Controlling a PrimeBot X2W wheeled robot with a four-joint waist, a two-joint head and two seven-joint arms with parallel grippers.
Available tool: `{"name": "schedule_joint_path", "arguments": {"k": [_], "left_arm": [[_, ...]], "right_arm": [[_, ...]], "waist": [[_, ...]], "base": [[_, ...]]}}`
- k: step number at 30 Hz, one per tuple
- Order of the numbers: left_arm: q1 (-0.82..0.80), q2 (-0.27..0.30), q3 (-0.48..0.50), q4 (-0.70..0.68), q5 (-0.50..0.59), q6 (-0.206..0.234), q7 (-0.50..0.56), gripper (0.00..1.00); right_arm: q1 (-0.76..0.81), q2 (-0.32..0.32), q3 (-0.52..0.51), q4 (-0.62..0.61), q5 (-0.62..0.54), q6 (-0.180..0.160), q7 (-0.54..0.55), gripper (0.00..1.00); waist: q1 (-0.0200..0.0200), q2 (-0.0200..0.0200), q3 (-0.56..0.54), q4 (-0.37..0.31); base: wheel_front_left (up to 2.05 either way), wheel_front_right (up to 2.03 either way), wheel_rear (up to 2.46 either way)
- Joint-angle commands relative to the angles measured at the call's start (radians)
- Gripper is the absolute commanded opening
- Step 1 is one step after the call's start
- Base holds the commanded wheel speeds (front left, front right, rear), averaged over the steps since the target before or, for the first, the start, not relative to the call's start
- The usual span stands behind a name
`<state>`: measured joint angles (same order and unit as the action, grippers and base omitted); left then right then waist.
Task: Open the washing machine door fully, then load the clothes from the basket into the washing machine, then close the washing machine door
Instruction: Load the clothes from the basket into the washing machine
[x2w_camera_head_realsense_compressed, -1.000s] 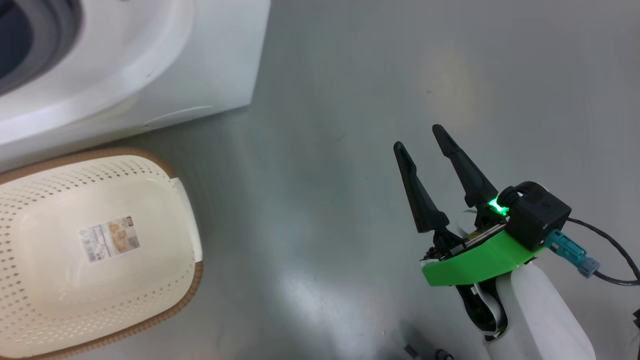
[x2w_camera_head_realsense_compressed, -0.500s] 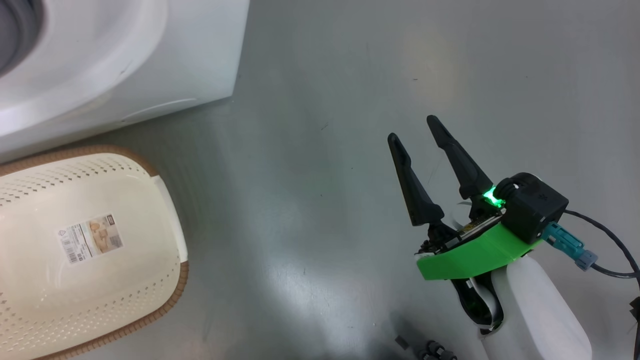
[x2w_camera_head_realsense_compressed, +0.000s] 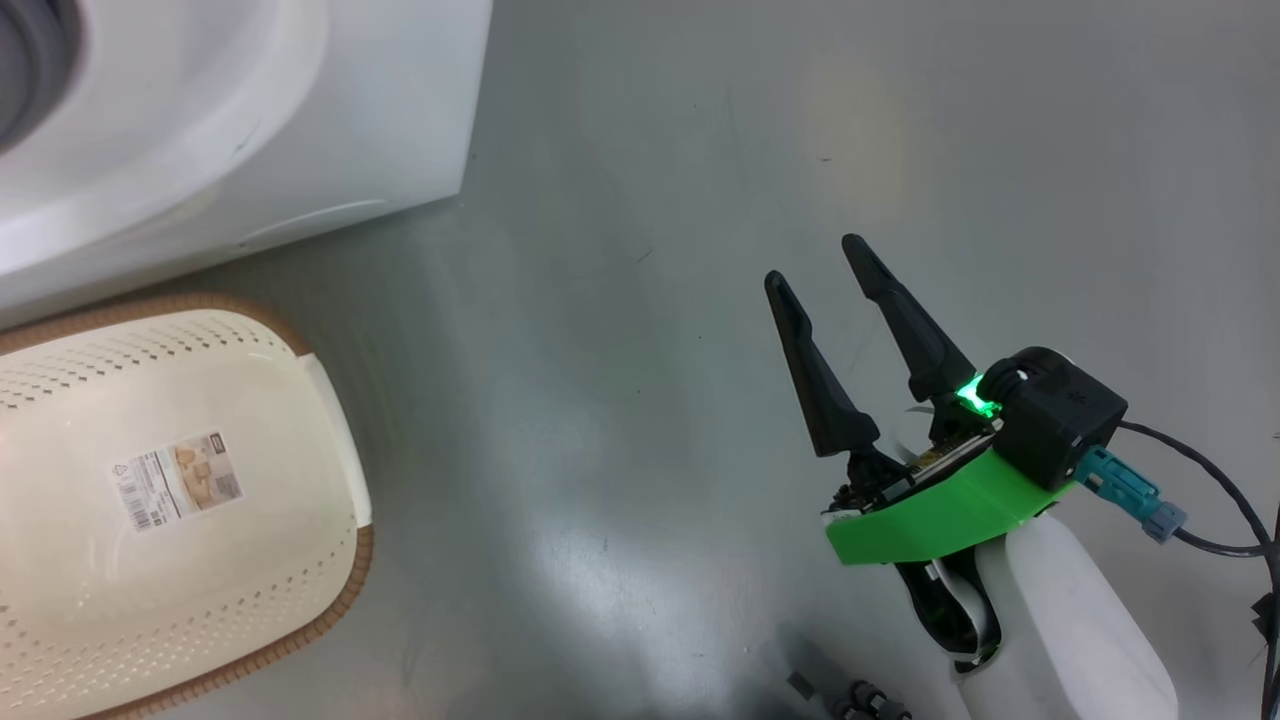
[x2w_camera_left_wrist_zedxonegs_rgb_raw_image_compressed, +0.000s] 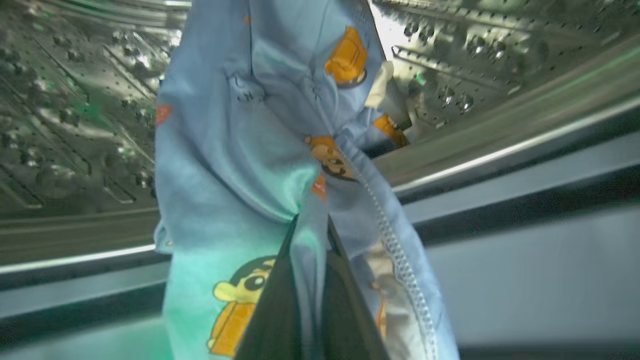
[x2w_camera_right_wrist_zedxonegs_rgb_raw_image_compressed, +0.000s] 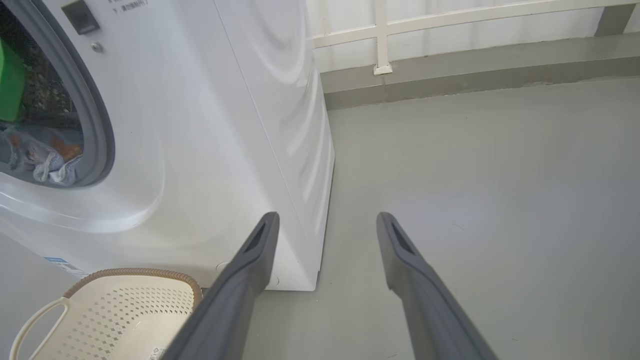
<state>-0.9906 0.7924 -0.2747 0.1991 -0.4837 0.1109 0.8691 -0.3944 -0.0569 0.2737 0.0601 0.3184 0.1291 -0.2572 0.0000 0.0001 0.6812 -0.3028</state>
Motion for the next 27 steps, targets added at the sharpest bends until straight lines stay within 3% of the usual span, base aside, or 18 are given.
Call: {"name": "schedule_joint_path", "arguments": {"k": [1,12,27], "left_arm": [[-0.038,0.057,0.046,-0.027,0.014,0.002,-0.028,0.00],[-0.126,0.045,0.057,0.025,0.091,0.025,-0.248,0.00],[-0.329,0.004,0.118,0.234,0.151,0.063,-0.722,0.00]], "right_arm": [[0.010,0.007,0.021,-0.021,0.010,0.002,-0.005,1.00],[0.002,0.007,0.042,-0.027,0.025,0.002,-0.005,1.00],[-0.033,0.007,0.082,-0.038,0.057,0.002,-0.005,1.00]], "waist": [[0.0000,-0.0001,0.001,-0.002],[0.0000,-0.0001,0.019,-0.030],[0.0000,-0.0001,0.102,-0.109]], "base": [[0.00,0.00,0.00],[0.00,0.00,0.00],[0.00,0.00,0.00]]}}
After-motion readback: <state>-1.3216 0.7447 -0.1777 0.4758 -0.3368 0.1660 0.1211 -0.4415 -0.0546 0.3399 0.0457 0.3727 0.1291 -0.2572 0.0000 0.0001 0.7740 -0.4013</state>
